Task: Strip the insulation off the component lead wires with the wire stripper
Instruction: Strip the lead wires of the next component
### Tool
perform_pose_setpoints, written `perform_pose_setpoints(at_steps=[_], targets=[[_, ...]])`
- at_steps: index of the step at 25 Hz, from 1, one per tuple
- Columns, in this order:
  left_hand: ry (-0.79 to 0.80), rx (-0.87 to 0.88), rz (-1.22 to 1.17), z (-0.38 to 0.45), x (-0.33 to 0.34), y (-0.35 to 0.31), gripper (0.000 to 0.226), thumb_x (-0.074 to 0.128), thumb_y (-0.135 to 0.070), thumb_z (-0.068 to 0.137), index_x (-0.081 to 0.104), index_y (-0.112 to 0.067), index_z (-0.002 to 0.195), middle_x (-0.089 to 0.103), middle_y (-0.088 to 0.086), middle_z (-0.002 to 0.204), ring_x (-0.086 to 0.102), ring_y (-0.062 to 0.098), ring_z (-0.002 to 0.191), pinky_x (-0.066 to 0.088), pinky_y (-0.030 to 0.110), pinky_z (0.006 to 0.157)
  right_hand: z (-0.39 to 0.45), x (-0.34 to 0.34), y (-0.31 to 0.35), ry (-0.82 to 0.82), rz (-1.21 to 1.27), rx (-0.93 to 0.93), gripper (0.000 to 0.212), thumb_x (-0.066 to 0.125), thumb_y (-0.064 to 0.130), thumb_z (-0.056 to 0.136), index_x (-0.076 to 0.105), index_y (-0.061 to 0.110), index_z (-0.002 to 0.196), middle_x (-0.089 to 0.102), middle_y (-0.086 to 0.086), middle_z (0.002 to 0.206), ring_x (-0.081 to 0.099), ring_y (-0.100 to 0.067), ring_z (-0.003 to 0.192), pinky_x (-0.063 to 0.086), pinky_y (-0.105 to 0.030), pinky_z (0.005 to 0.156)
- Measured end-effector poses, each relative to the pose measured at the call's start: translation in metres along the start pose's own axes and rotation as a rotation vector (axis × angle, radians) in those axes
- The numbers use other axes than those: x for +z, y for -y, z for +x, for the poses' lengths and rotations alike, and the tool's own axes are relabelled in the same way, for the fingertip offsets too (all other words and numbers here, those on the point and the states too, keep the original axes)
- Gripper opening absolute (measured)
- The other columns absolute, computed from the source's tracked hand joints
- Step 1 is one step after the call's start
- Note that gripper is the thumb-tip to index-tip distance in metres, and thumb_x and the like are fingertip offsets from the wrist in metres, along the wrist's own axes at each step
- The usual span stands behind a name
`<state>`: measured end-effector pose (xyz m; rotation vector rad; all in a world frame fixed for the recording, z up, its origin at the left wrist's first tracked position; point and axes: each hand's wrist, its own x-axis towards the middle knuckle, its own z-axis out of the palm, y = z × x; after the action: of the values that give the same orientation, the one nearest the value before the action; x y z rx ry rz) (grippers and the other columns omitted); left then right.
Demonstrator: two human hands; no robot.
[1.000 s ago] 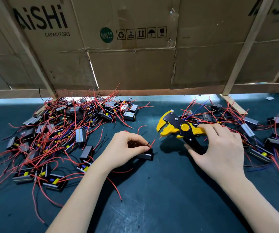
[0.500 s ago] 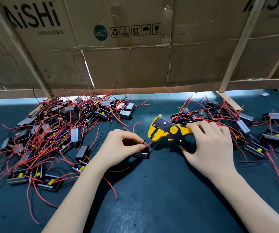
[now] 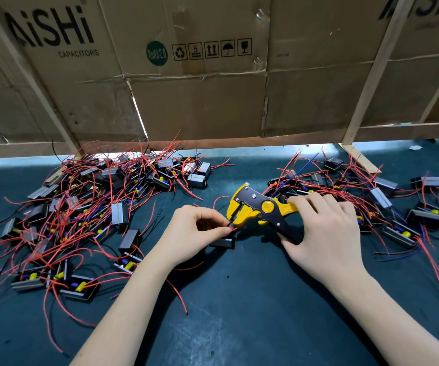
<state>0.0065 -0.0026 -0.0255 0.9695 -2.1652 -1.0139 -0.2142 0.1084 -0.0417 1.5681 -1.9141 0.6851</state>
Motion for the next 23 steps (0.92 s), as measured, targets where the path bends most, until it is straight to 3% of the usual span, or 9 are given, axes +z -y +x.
perform_pose_setpoints(at_steps=[4,9,16,23], targets=[[-0.020,-0.015,0.010,-0.0003,0.0006,-0.0022,0.008,0.079,-0.016,0.080,0.077,-0.021,0.075,0.072,0.002,0.073,0.064,0.028,0.076,0.048,0.033,0.071,-0.0005,-0.0008,0.0003,-0.016,0.001,-0.008,0.050,0.082,0.036,0.059,0.068,0.014,0.101,0.065,-0.003,0.090,0.058,-0.032,0.081,0.034,-0.039,0.072],[-0.042,-0.045,0.014,0.0005,0.0024,-0.0033,0.007,0.079,-0.016,0.079,0.076,-0.017,0.073,0.072,0.007,0.074,0.064,0.030,0.077,0.049,0.035,0.071,-0.0004,-0.0009,0.0006,-0.036,0.029,-0.014,0.045,0.082,0.037,0.062,0.068,0.014,0.098,0.066,-0.001,0.087,0.060,-0.031,0.078,0.037,-0.039,0.070],[-0.034,-0.054,0.045,0.0006,0.0016,-0.0043,0.005,0.079,-0.019,0.079,0.077,-0.018,0.074,0.073,-0.004,0.072,0.066,0.017,0.077,0.049,0.028,0.076,-0.0002,-0.0029,0.0014,-0.056,0.045,0.001,0.036,0.071,0.045,0.072,0.070,0.015,0.092,0.067,-0.002,0.080,0.062,-0.031,0.072,0.040,-0.038,0.065],[-0.016,-0.028,0.078,-0.0001,-0.0011,-0.0042,0.008,0.079,-0.017,0.079,0.076,-0.021,0.073,0.070,-0.013,0.068,0.060,-0.003,0.066,0.043,0.011,0.067,-0.0010,-0.0067,0.0049,-0.092,0.070,0.051,0.024,0.072,0.043,0.065,0.071,0.021,0.075,0.064,0.001,0.061,0.062,-0.030,0.054,0.036,-0.026,0.050]])
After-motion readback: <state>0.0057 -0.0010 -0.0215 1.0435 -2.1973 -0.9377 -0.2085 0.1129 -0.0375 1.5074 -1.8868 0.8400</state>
